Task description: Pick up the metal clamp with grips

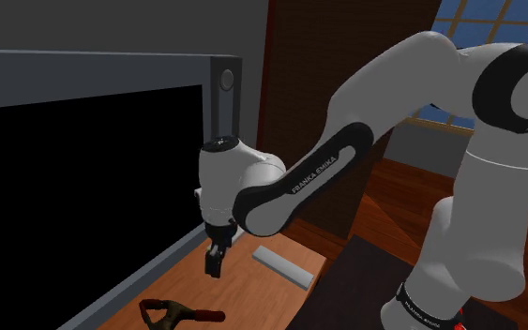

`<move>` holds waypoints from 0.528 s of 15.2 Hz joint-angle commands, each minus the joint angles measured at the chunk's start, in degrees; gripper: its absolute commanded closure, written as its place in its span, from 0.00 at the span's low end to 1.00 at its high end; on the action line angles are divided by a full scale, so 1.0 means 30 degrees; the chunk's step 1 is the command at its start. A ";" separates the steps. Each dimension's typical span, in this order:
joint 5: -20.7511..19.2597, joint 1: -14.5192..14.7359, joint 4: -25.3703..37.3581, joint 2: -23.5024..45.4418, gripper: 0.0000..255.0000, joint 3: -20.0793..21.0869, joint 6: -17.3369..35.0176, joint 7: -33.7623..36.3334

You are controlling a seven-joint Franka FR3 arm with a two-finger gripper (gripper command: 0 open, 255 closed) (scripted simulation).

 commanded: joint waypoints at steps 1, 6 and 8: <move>-0.0790 0.0475 0.0743 0.1376 0.00 0.0143 0.0542 0.0632; -0.2646 0.1857 0.2996 0.4697 0.00 -0.0003 0.1367 0.1763; -0.3287 0.2494 0.4017 0.6000 0.00 -0.0149 0.1573 0.2101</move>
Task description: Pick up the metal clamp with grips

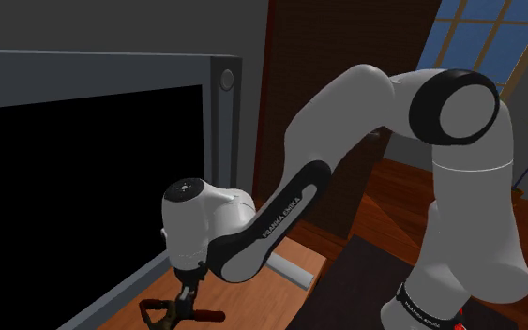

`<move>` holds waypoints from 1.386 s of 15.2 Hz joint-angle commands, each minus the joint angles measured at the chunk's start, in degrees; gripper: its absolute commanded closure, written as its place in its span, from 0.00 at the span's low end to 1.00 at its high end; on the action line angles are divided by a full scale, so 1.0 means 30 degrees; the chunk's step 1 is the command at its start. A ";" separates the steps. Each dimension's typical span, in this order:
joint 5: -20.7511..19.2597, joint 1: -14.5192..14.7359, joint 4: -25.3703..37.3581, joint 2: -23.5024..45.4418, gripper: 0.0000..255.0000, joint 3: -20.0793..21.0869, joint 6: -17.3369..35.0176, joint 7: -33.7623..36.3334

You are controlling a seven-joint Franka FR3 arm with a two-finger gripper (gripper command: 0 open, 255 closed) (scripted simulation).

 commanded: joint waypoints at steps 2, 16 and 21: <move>-0.0574 0.0493 0.0802 0.1173 0.00 -0.0200 0.0321 0.0290; -0.1299 0.0897 0.1024 0.2567 1.00 -0.0752 0.1447 0.0818; -0.1195 0.0829 0.0940 0.2331 1.00 -0.0661 0.1299 0.0746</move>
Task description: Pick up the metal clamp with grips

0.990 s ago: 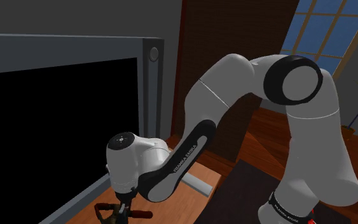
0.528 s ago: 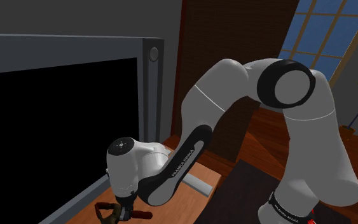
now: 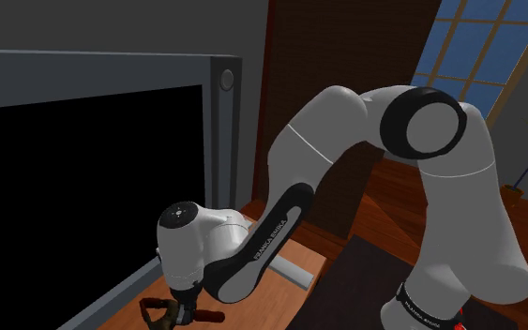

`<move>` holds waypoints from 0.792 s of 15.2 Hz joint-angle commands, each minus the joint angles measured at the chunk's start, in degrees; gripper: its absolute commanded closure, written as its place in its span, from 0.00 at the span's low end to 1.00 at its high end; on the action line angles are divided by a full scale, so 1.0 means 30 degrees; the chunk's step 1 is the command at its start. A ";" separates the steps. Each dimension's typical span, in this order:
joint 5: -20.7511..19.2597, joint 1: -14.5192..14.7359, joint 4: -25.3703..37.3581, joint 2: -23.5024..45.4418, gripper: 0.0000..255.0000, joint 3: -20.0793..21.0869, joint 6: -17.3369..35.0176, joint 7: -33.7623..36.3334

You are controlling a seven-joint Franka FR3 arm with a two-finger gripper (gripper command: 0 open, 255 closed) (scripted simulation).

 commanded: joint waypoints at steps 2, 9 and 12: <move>0.0270 -0.0180 -0.0118 -0.0550 1.00 0.0217 -0.0404 -0.0218; 0.1058 -0.0583 -0.0213 -0.1968 1.00 0.0773 -0.1664 -0.0794; 0.1401 -0.0734 -0.0189 -0.2546 1.00 0.0982 -0.2230 -0.1043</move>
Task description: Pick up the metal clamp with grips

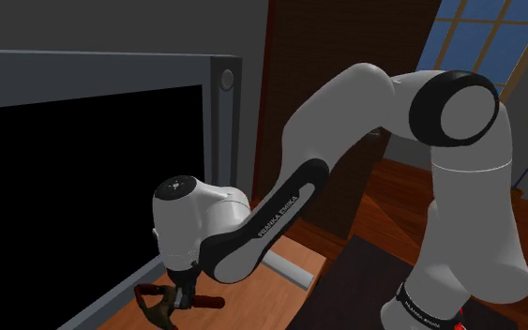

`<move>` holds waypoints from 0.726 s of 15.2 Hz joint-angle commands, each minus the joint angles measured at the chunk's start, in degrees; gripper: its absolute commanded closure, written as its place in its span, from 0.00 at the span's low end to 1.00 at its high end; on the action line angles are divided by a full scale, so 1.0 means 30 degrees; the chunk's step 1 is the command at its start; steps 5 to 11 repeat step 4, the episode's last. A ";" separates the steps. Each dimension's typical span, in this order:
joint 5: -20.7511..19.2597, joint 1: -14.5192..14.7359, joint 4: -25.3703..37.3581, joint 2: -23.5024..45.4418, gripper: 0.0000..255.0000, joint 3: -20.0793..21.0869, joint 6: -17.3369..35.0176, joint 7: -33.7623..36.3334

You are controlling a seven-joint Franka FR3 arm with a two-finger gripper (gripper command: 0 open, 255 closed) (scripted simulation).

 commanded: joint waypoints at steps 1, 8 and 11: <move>0.0246 -0.0122 -0.0042 -0.0443 1.00 0.0145 -0.0370 -0.0186; 0.0377 -0.0173 -0.0019 -0.0658 1.00 0.0217 -0.0591 -0.0281; 0.0377 -0.0173 -0.0019 -0.0658 1.00 0.0217 -0.0591 -0.0281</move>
